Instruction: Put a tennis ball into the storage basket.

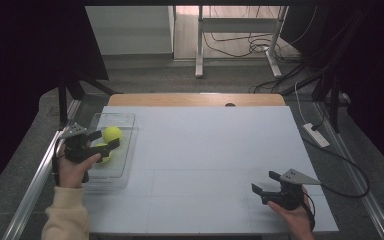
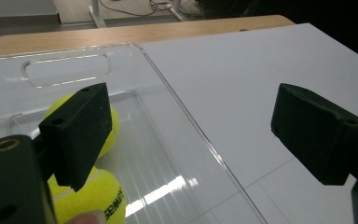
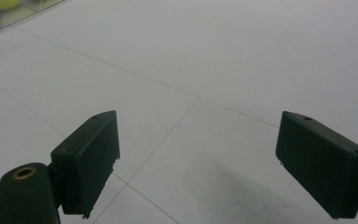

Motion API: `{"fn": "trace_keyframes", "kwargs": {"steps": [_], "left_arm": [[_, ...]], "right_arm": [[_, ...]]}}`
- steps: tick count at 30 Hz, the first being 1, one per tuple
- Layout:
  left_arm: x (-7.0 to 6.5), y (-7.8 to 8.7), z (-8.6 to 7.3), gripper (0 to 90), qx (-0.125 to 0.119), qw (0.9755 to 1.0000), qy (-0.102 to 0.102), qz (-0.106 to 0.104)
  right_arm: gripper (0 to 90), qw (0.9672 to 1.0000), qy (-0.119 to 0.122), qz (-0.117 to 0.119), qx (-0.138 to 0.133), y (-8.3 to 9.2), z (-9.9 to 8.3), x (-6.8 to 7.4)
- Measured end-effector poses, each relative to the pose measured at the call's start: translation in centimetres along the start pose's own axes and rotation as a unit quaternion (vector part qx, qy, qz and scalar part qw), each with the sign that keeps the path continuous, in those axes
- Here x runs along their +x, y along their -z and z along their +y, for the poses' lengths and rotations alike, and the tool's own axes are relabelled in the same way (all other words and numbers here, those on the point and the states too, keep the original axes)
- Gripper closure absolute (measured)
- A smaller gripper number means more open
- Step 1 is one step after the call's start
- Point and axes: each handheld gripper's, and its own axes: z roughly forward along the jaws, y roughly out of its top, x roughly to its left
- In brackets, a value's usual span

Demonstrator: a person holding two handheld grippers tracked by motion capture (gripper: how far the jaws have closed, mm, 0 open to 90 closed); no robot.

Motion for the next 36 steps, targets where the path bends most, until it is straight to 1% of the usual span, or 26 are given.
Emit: {"fn": "trace_keyframes", "kwargs": {"steps": [2,5,8,9,10,12,14,17,20,22,25,26,29,31,34,36], "left_arm": [[-0.3,-0.1,-0.1,13.6,0.005,1.0,-0.004,-0.002],[-0.8,-0.1,-0.4,13.3,0.008,0.9999,-0.009,-0.012],[-1.2,0.0,-0.5,13.4,0.006,0.9997,-0.014,-0.016],[-1.7,0.0,-0.8,13.3,0.005,0.9995,-0.015,-0.027],[-2.0,0.0,-1.0,13.3,0.007,0.9994,-0.021,-0.028],[-2.1,0.0,-1.1,13.3,0.009,0.9993,-0.024,-0.029],[-2.5,0.1,-1.4,13.2,0.009,0.9989,-0.03,-0.035],[-3.2,0.3,-1.9,13.1,0.005,0.9981,-0.034,-0.051],[-4.2,0.3,-2.5,13.1,0.005,0.9973,-0.047,-0.056],[-4.7,0.2,-2.8,13.0,0.001,0.9968,-0.056,-0.057],[-5.2,0.2,-3.3,12.9,0.0,0.9959,-0.056,-0.071],[-5.4,0.1,-3.5,12.9,0.002,0.9954,-0.056,-0.077],[-5.8,-0.1,-3.9,13.0,0.008,0.9951,-0.06,-0.078],[-6.2,-0.4,-4.4,12.9,0.017,0.9944,-0.063,-0.083],[-6.6,-0.7,-4.9,12.9,0.021,0.9935,-0.068,-0.089],[-6.9,-0.9,-5.3,12.9,0.024,0.993,-0.076,-0.087]], "right_arm": [[13.5,1.0,0.0,-0.001,0.0,0.0,0.0,0.0],[13.5,1.0,0.0,-0.002,0.001,0.0,0.0,0.0],[13.5,1.0,0.0,-0.004,0.0,0.1,0.1,0.0],[13.5,1.0,0.0,-0.004,0.0,0.1,0.1,0.0],[13.5,1.0,0.0,-0.004,0.0,0.1,0.1,-0.1],[13.5,1.0,0.0,-0.005,-0.001,0.1,0.1,-0.1],[13.5,1.0,-0.001,-0.005,-0.001,0.1,0.1,-0.2],[13.5,1.0,0.0,-0.005,0.0,0.1,0.1,-0.2],[13.5,1.0,0.001,-0.005,0.0,0.1,0.1,-0.2],[13.5,1.0,0.0,-0.004,-0.001,0.1,0.1,-0.2],[13.5,1.0,0.002,-0.005,-0.001,0.2,0.1,-0.2],[13.5,1.0,0.001,-0.004,-0.001,0.2,0.1,-0.2],[13.5,1.0,0.001,-0.005,-0.001,0.2,0.1,-0.2],[13.5,1.0,0.001,-0.006,-0.001,0.3,0.1,-0.3],[13.5,1.0,0.002,-0.006,-0.001,0.3,0.1,-0.3],[13.5,1.0,0.002,-0.006,-0.002,0.3,0.1,-0.3]]}}
